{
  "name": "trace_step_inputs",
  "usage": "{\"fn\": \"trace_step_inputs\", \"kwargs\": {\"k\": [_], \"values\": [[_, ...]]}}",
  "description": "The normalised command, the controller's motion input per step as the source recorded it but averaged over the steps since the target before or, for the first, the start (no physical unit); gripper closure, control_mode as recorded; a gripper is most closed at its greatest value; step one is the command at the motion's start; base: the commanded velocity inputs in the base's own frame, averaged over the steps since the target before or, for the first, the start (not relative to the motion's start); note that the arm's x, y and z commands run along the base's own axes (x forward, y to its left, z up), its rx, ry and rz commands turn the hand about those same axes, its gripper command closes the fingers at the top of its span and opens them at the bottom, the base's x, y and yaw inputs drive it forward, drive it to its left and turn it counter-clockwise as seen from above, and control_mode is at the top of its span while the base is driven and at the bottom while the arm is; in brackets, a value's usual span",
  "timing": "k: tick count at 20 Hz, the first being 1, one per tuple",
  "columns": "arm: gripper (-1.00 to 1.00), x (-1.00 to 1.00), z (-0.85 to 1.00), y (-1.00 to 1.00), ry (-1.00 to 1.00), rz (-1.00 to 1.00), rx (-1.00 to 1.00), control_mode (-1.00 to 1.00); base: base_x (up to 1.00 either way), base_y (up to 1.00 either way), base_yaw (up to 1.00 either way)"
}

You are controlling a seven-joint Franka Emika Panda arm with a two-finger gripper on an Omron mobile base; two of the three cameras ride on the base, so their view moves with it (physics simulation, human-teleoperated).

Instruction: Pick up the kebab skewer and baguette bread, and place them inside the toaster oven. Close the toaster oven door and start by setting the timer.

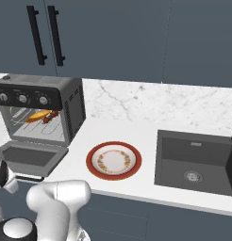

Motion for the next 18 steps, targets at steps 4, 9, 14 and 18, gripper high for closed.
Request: {"fn": "trace_step_inputs", "kwargs": {"k": [4, 9, 14, 18], "values": [[-1.0, 0.63, -0.21, 0.01, 0.0, 0.06, 0.0, -1.0, 0.0, 0.0, 0.0], [-1.0, 0.61, -0.35, 0.0, 0.0, 0.07, -0.01, -1.0, 0.0, 0.0, 0.0], [-1.0, 0.5, -0.32, 0.0, 0.0, 0.08, -0.02, -1.0, 0.0, 0.0, 0.0], [-1.0, -0.03, -0.06, 0.01, 0.0, 0.1, -0.02, -1.0, 0.0, 0.0, 0.0]]}}
